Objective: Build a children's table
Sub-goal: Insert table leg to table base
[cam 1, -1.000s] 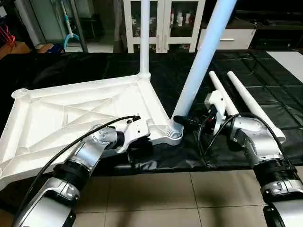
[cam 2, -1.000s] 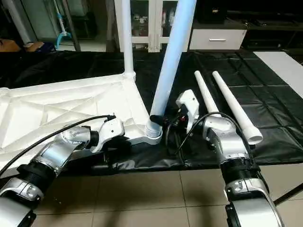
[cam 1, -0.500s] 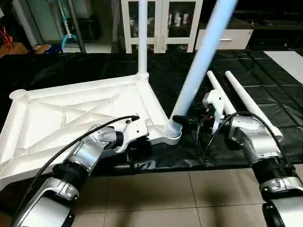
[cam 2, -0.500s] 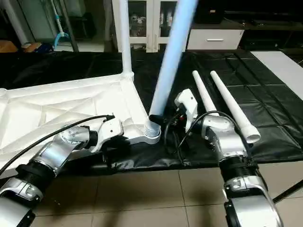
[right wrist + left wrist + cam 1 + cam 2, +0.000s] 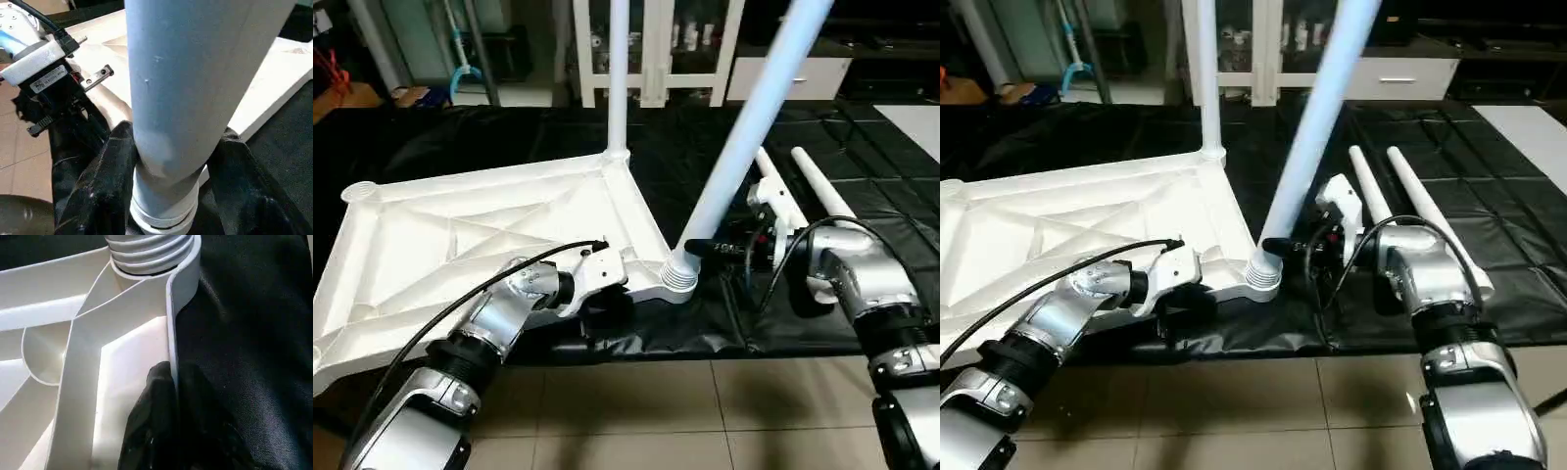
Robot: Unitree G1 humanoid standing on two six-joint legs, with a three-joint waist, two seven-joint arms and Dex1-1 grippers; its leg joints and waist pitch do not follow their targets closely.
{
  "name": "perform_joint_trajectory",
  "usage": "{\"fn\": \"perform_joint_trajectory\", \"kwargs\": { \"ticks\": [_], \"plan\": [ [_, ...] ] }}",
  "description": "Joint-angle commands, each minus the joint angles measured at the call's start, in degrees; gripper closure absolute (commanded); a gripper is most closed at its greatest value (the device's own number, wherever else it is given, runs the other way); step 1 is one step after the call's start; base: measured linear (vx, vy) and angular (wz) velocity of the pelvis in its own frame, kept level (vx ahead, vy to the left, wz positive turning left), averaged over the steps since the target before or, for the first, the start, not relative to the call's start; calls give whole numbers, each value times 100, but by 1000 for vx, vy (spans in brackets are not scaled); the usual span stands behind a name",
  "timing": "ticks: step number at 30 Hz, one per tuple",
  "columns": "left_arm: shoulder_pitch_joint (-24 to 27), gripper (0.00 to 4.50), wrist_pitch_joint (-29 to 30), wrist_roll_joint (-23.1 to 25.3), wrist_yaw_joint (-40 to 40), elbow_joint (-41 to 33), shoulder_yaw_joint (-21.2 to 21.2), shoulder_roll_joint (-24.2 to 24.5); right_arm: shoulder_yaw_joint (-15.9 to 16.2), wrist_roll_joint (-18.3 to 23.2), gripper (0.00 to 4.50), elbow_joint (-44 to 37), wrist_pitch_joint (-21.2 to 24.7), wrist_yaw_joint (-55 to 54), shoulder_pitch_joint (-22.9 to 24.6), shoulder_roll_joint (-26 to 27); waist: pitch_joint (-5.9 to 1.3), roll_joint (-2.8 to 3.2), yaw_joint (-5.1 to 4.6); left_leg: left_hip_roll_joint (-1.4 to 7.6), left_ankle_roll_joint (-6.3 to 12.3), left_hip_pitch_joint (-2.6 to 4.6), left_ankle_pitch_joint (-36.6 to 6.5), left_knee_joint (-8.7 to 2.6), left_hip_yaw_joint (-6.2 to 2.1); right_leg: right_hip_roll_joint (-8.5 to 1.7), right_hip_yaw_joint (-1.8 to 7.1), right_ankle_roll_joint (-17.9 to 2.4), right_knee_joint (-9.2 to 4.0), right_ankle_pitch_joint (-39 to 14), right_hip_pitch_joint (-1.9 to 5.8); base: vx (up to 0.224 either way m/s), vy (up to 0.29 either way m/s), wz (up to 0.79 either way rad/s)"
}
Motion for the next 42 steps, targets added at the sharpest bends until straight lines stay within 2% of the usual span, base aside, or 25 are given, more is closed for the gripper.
{"fn": "perform_joint_trajectory", "kwargs": {
  "ticks": [1, 5, 7, 12, 15, 18, 19, 21, 22, 24, 25, 27, 28, 29, 30, 31, 32, 34, 35, 36, 37, 39, 40, 41, 42],
  "plan": [
    [14, 450, -10, 129, -22, 2, -115, 41, 382, -364, 272, 278, 193, 195, 125, -121, -231, -35, 34, 364, 75, 94, -2047, -527, -146, -292, 155, -1297, -348, -1592, 88, 0, 0, 0],
    [31, 450, 3, 129, -14, -30, -118, 54, 402, -339, 272, 188, 269, 356, 112, -169, -232, -48, 78, 368, 163, 86, -1807, -506, -122, -283, 157, -1394, -314, -1290, 102, 0, 0, 0],
    [38, 450, 3, 123, -13, -39, -114, 57, 400, -314, 272, 159, 321, 443, 72, -193, -236, -53, 113, 365, 195, 102, -1760, -485, -106, -287, 168, -1413, -310, -1330, 93, 0, 0, 0],
    [43, 450, -27, 139, 13, -45, -118, 66, 408, -337, 272, 111, 316, 583, -39, -294, -246, -54, 164, 363, 235, 73, -1554, -471, -111, -295, 158, -1370, -294, -1345, 117, 0, 0, 0],
    [-26, 450, -105, 129, 286, -3, 4, -24, 184, -196, 272, 42, 271, 347, -101, -222, -238, -47, 163, 365, 217, 74, -1572, -478, -113, -289, 158, -1350, -301, -1403, 112, 0, 0, 0],
    [-33, 388, -104, -143, 268, -207, 225, -45, -163, 69, 272, -78, 320, 74, -189, -137, -244, -14, 153, 361, 151, 82, -1698, -488, -128, -285, 154, -1309, -308, -1555, 107, 0, 0, 0],
    [-13, 385, -142, -274, 185, -335, 315, -18, -333, 187, 272, -69, 331, -70, -270, -108, -252, -23, 151, 359, 155, 78, -1652, -483, -124, -287, 158, -1314, -307, -1492, 113, 0, 0, 0],
    [-8, 368, -216, -364, 134, -418, 385, 14, -457, 273, 272, -54, 338, -181, -347, -92, -305, 5, 169, 350, 195, 55, -1273, -449, -123, -275, 150, -1414, -242, -957, 139, 0, 0, 0],
    [-1, 360, -230, -487, 78, -502, 473, 27, -558, 343, 272, -48, 335, -256, -408, -81, -328, -4, 191, 350, 399, 36, -768, -391, -96, -252, 131, -1562, -163, -181, 134, 0, 0, 0],
    [32, 349, -186, -711, -35, -686, 627, 50, -714, 468, 272, -87, 354, -346, -485, -65, -330, -14, 209, 341, 595, 4, -487, -355, -90, -257, 116, -1657, -108, 120, 152, 0, 0, 0],
    [49, 343, -149, -840, -81, -798, 728, 71, -834, 573, 272, -100, 409, -410, -552, -37, -330, 7, 223, 343, 638, 10, -430, -350, -89, -255, 111, -1686, -92, 172, 147, 0, 0, 0],
    [70, 325, -106, -924, -97, -882, 798, 83, -925, 661, 272, -107, 465, -450, -597, -13, -350, -5, 237, 332, 797, 3, -184, -307, -75, -254, 116, -1734, -53, 425, 155, 0, 0, 0],
    [122, 311, -78, -973, -132, -997, 830, 122, -1024, 758, 272, -118, 518, -505, -630, 36, -354, -2, 258, 329, 964, -6, 59, -273, -74, -252, 108, -1758, -19, 636, 147, 0, 0, 0],
    [166, 311, -48, -1040, -144, -1083, 883, 135, -1094, 822, 272, -126, 536, -564, -651, 80, -359, -1, 265, 328, 1015, -5, 140, -263, -73, -253, 111, -1756, -10, 697, 147, 0, 0, 0],
    [225, 311, 7, -1231, -53, -1219, 1097, 141, -1220, 910, 272, -149, 531, -734, -708, 204, -365, 32, 293, 332, 1084, 1, 260, -243, -75, -253, 104, -1750, 2, 744, 130, 0, 0, 0],
    [233, 302, 29, -1325, 23, -1255, 1223, 132, -1259, 936, 272, -153, 513, -811, -741, 258, -364, 18, 285, 325, 1105, -18, 320, -235, -68, -253, 108, -1753, 11, 799, 136, 0, 0, 0],
    [215, 302, 101, -1453, 120, -1280, 1383, 121, -1275, 944, 272, -157, 478, -879, -778, 304, -382, 37, 311, 320, 1132, -5, 388, -211, -67, -237, 102, -1754, 23, 856, 113, 0, 0, 0],
    [17, 271, 216, -1691, 584, -1211, 1862, 81, -1232, 901, 272, -188, 396, -931, -854, 377, -388, 22, 338, 306, 1122, -39, 410, -169, -59, -214, 99, -1747, 61, 911, 90, 0, 0, 0],
    [-217, 271, 373, -2004, 974, -1185, 2321, 18, -1087, 790, 272, -271, 349, -878, -883, 408, -385, 5, 352, 307, 1103, -46, 344, -175, -57, -217, 94, -1734, 57, 815, 91, 0, 0, 0],
    [-217, 270, 373, -2004, 974, -1185, 2321, 18, -1087, 790, 272, -271, 349, -878, -883, 408, -377, 19, 384, 305, 997, -23, 126, -167, -40, -204, 97, -1751, 48, 597, 53, 0, 0, 0],
    [-377, 265, 505, -2231, 1210, -1207, 2603, -40, -937, 661, 272, -314, 343, -836, -899, 400, -362, 25, 399, 317, 941, -25, -3, -178, -42, -210, 97, -1741, 31, 420, 45, -51, -14, 1],
    [-676, 249, 965, -3031, 1370, -1620, 3092, -234, -376, 99, 272, -343, 76, -670, -963, 324, -312, 23, 417, 329, 613, -14, -487, -215, -36, -202, 87, -1687, 4, -221, 26, -51, -9, 1],
    [-756, 236, 1105, -3301, 1401, -1828, 3198, -313, -225, -33, 272, -329, 52, -615, -1024, 319, -284, 55, 431, 337, 330, 13, -831, -245, -37, -206, 102, -1634, -34, -540, 6, 0, 0, 0],
    [-823, 230, 1248, -3592, 1406, -2077, 3272, -400, -108, -119, 272, -293, 81, -572, -1134, 335, -264, 40, 431, 343, 214, 8, -1007, -264, -29, -205, 112, -1608, -38, -707, 16, 0, 0, 0],
    [-823, 230, 1248, -3592, 1406, -2077, 3272, -400, -108, -119, 272, -293, 81, -572, -1134, 335, -262, 28, 435, 337, 189, 3, -1047, -264, -32, -205, 117, -1572, -49, -767, 24, 0, 0, 0]
  ]
}}
